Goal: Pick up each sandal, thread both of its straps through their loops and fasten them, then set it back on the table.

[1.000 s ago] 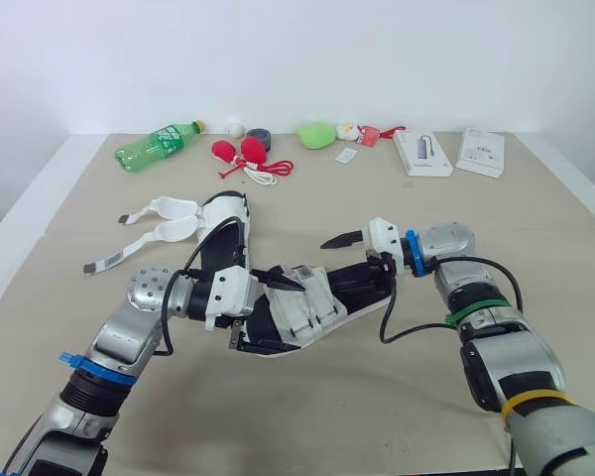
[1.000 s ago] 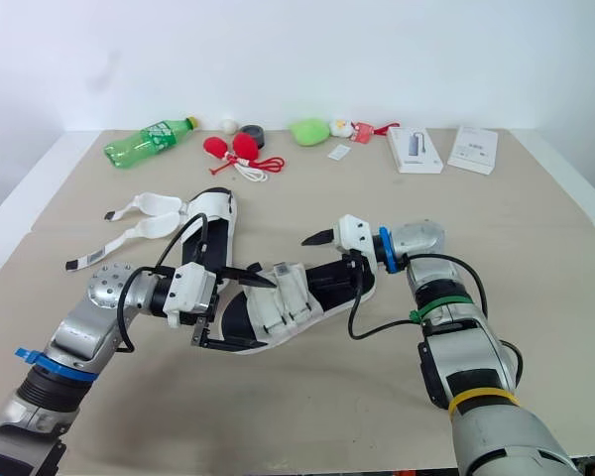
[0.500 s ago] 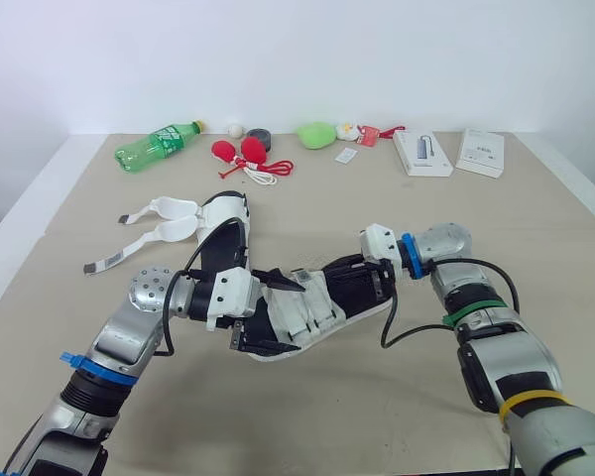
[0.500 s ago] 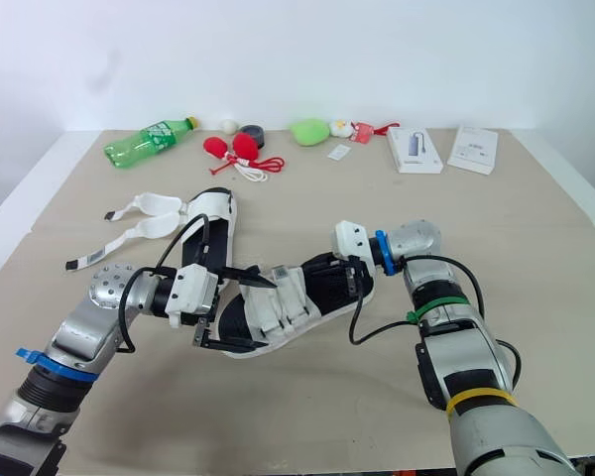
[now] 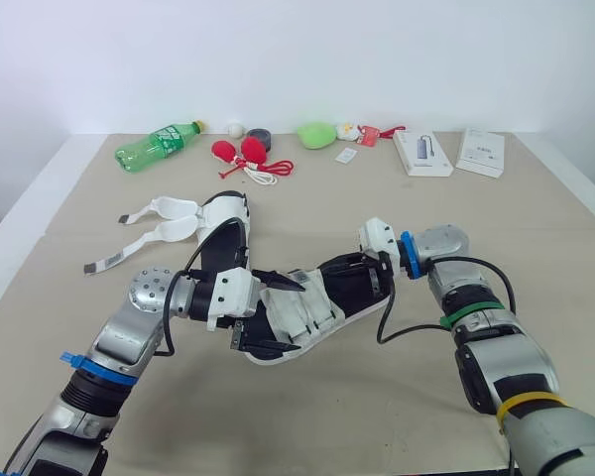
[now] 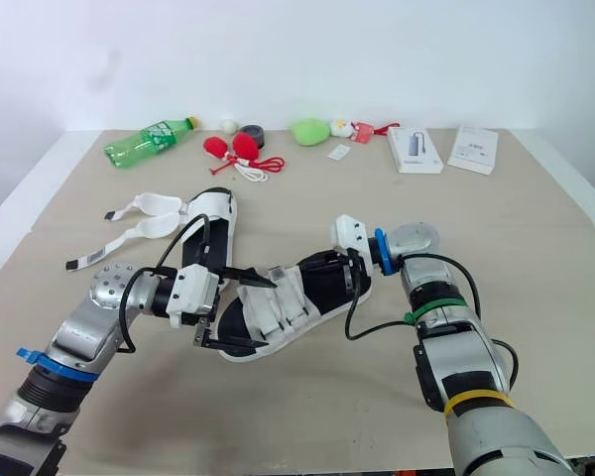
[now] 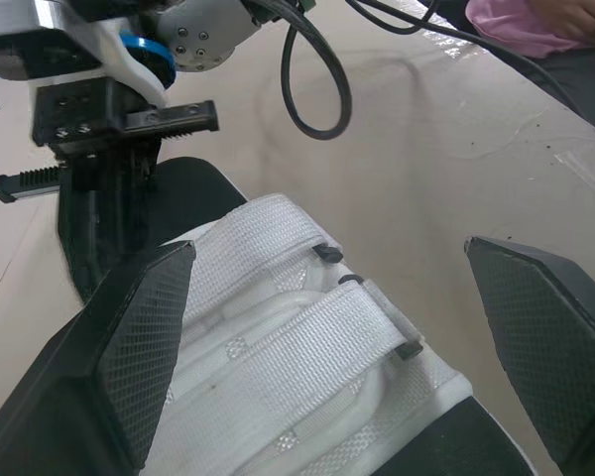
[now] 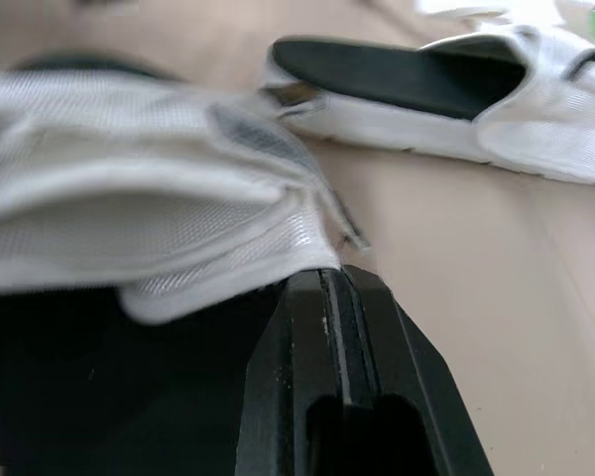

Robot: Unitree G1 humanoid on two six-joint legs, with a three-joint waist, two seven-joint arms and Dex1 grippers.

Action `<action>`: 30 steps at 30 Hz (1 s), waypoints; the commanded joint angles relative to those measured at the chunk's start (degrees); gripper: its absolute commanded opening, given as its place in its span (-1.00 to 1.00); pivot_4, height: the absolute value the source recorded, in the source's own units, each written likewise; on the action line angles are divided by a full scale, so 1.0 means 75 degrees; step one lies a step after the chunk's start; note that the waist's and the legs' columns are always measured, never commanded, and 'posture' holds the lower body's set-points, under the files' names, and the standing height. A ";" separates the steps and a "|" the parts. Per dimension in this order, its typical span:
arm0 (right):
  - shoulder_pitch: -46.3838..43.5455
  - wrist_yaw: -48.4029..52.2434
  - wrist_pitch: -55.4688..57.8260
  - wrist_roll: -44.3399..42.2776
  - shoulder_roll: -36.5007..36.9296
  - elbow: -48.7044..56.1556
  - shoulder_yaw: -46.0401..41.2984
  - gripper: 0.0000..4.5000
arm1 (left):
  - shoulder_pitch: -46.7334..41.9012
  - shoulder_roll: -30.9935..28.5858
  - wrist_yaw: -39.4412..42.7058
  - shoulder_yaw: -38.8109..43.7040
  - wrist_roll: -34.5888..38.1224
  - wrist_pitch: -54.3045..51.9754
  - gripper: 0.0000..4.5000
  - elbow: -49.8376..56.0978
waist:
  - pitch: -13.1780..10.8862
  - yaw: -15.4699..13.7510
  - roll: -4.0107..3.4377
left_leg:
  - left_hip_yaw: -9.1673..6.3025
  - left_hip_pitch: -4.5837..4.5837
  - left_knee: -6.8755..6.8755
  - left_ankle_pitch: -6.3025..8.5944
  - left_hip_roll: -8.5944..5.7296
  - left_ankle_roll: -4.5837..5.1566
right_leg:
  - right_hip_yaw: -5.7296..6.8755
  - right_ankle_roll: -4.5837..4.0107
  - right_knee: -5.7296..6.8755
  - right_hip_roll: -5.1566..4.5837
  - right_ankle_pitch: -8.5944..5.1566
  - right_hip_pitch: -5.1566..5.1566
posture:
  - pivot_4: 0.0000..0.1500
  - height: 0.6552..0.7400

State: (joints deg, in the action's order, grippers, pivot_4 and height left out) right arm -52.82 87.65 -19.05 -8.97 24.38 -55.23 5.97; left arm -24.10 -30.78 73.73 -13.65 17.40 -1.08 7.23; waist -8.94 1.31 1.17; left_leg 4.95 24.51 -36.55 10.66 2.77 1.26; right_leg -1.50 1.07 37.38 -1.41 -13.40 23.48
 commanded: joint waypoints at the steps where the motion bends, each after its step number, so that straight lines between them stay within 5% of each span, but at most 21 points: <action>1: 0.0373 -0.0280 0.0532 -0.0314 0.0385 0.0968 -0.0409 -0.99 | -0.0102 -0.0023 -0.0034 0.0015 0.0010 0.0097 1.00 0.0132 | 0.0000 0.0000 0.0000 | 0.0001 0.0000 0.0000 0.0000 0.0000 0.0000 | 0.0000 0.0000 0.0000 -0.0001 0.0000 0.0000 | 1.00 1.00; 9: 0.1848 -0.0788 0.1177 -0.0404 0.1211 0.2905 -0.0617 -0.99 | -0.0266 0.0047 0.0113 -0.0083 -0.0019 0.0202 1.00 -0.0124 | 0.0000 -0.0031 0.0000 | -0.0002 0.0003 0.0000 0.0003 -0.0007 -0.0005 | -0.0007 0.0007 -0.0001 -0.0005 -0.0009 -0.0002 | 1.00 1.00; 19: 0.2131 -0.0105 0.2318 -0.0821 0.1701 0.4127 -0.0389 -0.99 | -0.0365 0.0070 0.0266 -0.0169 -0.0021 0.0377 1.00 -0.0328 | 0.0000 -0.0006 0.0001 | 0.0012 -0.0010 0.0000 0.0003 -0.0001 -0.0005 | -0.0024 0.0007 0.0000 0.0007 0.0000 -0.0002 | 1.00 1.00; 24: 0.2428 0.0415 0.2168 -0.0809 0.1925 0.4587 -0.0104 -0.36 | -0.0381 0.0047 0.0246 -0.0172 -0.0061 0.0447 1.00 -0.0355 | 0.0000 -0.0012 0.0001 | 0.0008 -0.0006 0.0000 0.0006 -0.0006 -0.0006 | -0.0026 0.0014 -0.0001 0.0003 -0.0010 -0.0003 | 1.00 1.00; 30: 0.2444 0.0591 0.2540 -0.1123 0.1879 0.5044 0.0123 0.64 | -0.0377 -0.0006 0.0259 -0.0142 -0.0098 0.0504 1.00 -0.0372 | 0.0000 0.0003 0.0002 | 0.0013 -0.0010 -0.0002 0.0006 -0.0002 -0.0006 | -0.0026 -0.0003 0.0000 0.0006 -0.0014 -0.0001 | 1.00 1.00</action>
State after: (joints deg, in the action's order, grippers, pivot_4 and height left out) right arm -34.02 89.07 -1.03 -15.60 38.25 -20.42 6.97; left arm -26.32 -30.37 75.56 -15.36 16.66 1.93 3.85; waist -8.95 1.33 1.18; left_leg 5.05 24.44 -36.56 10.70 2.77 1.21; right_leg -1.70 1.00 37.38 -1.36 -13.52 23.48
